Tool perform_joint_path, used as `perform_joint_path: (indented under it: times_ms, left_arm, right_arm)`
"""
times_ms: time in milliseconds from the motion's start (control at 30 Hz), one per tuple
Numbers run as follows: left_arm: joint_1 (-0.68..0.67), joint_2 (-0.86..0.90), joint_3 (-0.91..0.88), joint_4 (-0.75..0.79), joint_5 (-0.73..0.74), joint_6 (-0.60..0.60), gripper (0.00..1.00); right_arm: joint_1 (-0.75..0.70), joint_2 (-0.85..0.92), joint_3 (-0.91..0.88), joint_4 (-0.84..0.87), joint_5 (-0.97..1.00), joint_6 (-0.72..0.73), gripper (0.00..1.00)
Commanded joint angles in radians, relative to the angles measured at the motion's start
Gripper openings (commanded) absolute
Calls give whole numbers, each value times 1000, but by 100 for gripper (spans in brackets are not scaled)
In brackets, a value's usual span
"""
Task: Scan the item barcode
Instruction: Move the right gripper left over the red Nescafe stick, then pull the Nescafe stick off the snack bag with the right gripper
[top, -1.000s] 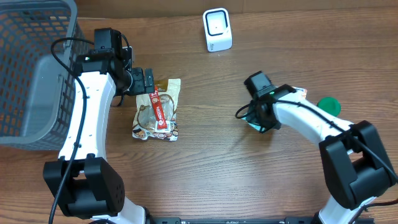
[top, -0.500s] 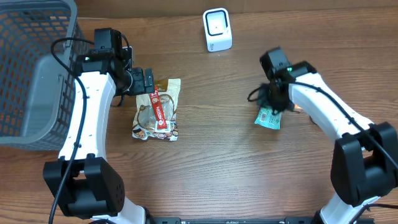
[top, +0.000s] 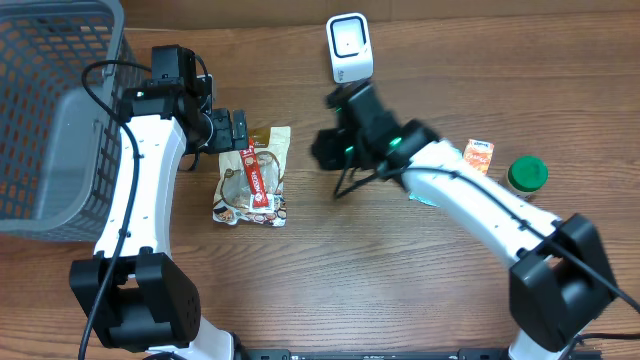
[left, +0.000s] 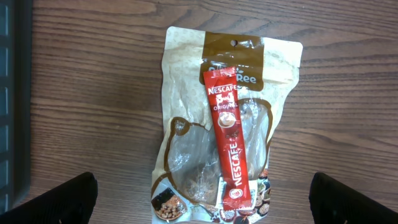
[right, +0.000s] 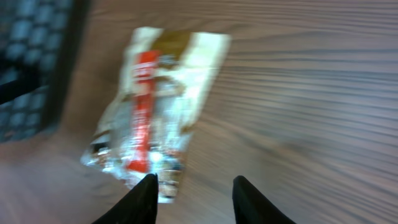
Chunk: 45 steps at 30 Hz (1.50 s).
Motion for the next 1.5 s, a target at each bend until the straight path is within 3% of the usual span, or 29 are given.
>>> perform_joint_path:
  times_ms: [0,333,1100,1467]
  left_arm:
    - [3,4,0,4,-6,26,100]
    - [3,4,0,3,-6,26,100]
    - [4,4,0,3,-6,27,100]
    - [3,4,0,4,-6,26,100]
  right_arm:
    - [70,37,9,47,48,-5,41]
    - [200,181,9,170,142,-4,41]
    - [227,306,9,415,188,-14,42]
    - [270,357,9,456,189,-109,40]
